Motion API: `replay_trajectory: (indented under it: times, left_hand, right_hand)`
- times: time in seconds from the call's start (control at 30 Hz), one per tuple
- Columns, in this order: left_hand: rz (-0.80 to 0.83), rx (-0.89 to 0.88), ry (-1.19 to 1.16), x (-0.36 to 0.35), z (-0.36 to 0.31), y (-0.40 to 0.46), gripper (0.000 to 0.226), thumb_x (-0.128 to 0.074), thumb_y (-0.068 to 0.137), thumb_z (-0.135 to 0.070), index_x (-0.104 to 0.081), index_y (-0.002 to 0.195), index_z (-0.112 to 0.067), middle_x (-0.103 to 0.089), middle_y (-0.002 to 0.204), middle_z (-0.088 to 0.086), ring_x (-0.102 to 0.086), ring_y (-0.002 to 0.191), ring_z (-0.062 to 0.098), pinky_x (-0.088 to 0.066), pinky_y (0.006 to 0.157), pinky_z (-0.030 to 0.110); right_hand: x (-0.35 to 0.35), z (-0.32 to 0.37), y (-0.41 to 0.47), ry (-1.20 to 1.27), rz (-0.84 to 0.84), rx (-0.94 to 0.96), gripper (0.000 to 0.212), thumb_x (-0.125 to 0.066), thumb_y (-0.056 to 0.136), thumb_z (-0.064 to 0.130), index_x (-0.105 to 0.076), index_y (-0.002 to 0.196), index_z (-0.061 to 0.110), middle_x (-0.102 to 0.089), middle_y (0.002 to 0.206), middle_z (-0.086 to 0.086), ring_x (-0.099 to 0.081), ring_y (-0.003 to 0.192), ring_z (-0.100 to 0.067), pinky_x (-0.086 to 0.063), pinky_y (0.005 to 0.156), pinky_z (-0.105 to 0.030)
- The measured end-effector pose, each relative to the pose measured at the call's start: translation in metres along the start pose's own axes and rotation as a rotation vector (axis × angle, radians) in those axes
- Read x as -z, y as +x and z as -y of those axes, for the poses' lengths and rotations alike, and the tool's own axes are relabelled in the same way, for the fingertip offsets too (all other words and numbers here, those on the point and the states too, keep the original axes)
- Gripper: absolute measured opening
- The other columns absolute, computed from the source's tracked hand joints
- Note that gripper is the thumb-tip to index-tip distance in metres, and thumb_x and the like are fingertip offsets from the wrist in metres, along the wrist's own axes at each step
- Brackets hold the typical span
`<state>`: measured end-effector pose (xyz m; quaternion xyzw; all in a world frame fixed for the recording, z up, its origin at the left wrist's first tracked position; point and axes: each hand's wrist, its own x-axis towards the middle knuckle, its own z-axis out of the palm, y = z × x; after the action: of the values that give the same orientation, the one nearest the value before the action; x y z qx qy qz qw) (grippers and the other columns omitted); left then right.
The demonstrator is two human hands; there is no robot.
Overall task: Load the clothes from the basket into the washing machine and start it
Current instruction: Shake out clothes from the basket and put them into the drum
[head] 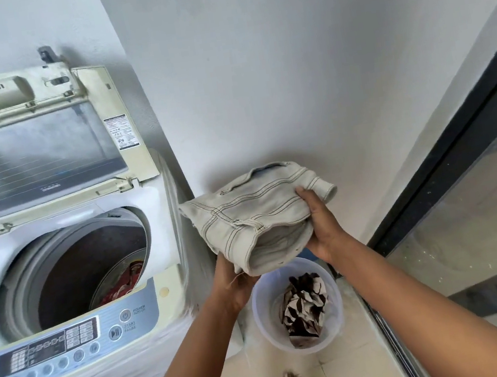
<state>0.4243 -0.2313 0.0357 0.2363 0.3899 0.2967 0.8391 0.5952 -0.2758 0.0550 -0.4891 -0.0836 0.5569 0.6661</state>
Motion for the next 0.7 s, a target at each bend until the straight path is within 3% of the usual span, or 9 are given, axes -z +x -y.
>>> replay_trajectory:
  times: [0.1, 0.2, 0.27, 0.33, 0.43, 0.5, 0.63, 0.7]
  left_hand:
    - [-0.099, -0.036, 0.145, 0.014, -0.005, 0.002, 0.040, -0.043, 0.103, -0.038, -0.074, 0.089, -0.017, -0.067, 0.089, 0.007, -0.064, 0.083, 0.024, -0.058, 0.064, 0.032]
    - [-0.085, -0.073, 0.135, 0.016, -0.027, -0.004, 0.060, -0.031, 0.100, -0.060, -0.077, 0.100, -0.022, -0.072, 0.108, 0.003, -0.066, 0.103, 0.023, -0.050, 0.090, 0.041]
    - [0.001, -0.102, 0.074, 0.013, -0.045, -0.012, 0.080, -0.017, 0.092, -0.075, -0.065, 0.127, -0.022, -0.069, 0.126, 0.005, -0.064, 0.118, 0.022, -0.045, 0.104, 0.044]
    - [0.034, -0.112, 0.012, 0.017, -0.062, -0.013, 0.092, -0.013, 0.086, -0.082, -0.052, 0.142, -0.019, -0.061, 0.138, 0.008, -0.057, 0.128, 0.026, -0.039, 0.110, 0.047]
    - [0.050, -0.149, -0.051, 0.031, -0.086, -0.021, 0.080, -0.027, 0.095, -0.073, -0.049, 0.145, -0.015, -0.055, 0.144, 0.014, -0.050, 0.135, 0.032, -0.032, 0.116, 0.051]
    - [0.058, -0.174, -0.077, 0.048, -0.099, -0.025, 0.066, -0.044, 0.097, -0.057, -0.051, 0.143, -0.011, -0.055, 0.143, 0.015, -0.050, 0.134, 0.034, -0.036, 0.114, 0.051]
    - [-0.134, -0.235, -0.092, 0.109, -0.127, -0.024, 0.084, -0.079, 0.070, -0.032, -0.047, 0.141, -0.003, -0.046, 0.145, 0.025, -0.045, 0.135, 0.042, -0.036, 0.110, 0.063]
    - [-0.198, -0.263, -0.122, 0.145, -0.139, -0.018, 0.065, -0.082, 0.066, -0.027, -0.055, 0.123, -0.011, -0.051, 0.129, 0.020, -0.049, 0.122, 0.037, -0.036, 0.109, 0.061]
  right_hand:
    - [0.005, -0.014, 0.005, 0.027, -0.010, -0.006, 0.045, -0.056, 0.093, 0.040, -0.063, 0.128, 0.013, -0.068, 0.124, -0.014, -0.064, 0.115, -0.031, -0.051, 0.098, -0.047]
    - [0.000, -0.023, 0.006, 0.059, -0.015, 0.010, 0.047, -0.058, 0.091, 0.038, -0.062, 0.131, 0.014, -0.068, 0.124, -0.012, -0.063, 0.118, -0.031, -0.047, 0.104, -0.050]
    - [-0.010, -0.028, 0.006, 0.066, 0.004, 0.038, 0.051, -0.060, 0.088, 0.039, -0.060, 0.133, 0.014, -0.067, 0.126, -0.012, -0.062, 0.119, -0.031, -0.046, 0.105, -0.050]
    - [-0.023, -0.033, 0.008, 0.088, 0.036, 0.065, 0.055, -0.061, 0.086, 0.039, -0.059, 0.134, 0.012, -0.065, 0.128, -0.014, -0.061, 0.121, -0.032, -0.046, 0.106, -0.049]
    - [-0.049, -0.040, 0.012, 0.093, 0.079, 0.076, 0.057, -0.060, 0.086, 0.038, -0.056, 0.136, 0.009, -0.063, 0.131, -0.016, -0.060, 0.121, -0.032, -0.048, 0.104, -0.047]
    - [-0.066, -0.045, 0.016, 0.088, 0.111, 0.059, 0.057, -0.061, 0.086, 0.038, -0.057, 0.136, 0.010, -0.064, 0.130, -0.015, -0.061, 0.121, -0.032, -0.051, 0.098, -0.045]
    - [-0.112, -0.061, 0.026, 0.008, 0.221, 0.009, 0.049, -0.058, 0.091, 0.038, -0.060, 0.132, 0.012, -0.067, 0.126, -0.012, -0.064, 0.117, -0.029, -0.055, 0.091, -0.041]
    - [-0.137, -0.071, 0.035, -0.032, 0.243, -0.001, 0.054, -0.061, 0.088, 0.039, -0.059, 0.134, 0.011, -0.066, 0.127, -0.014, -0.063, 0.118, -0.031, -0.052, 0.099, -0.048]
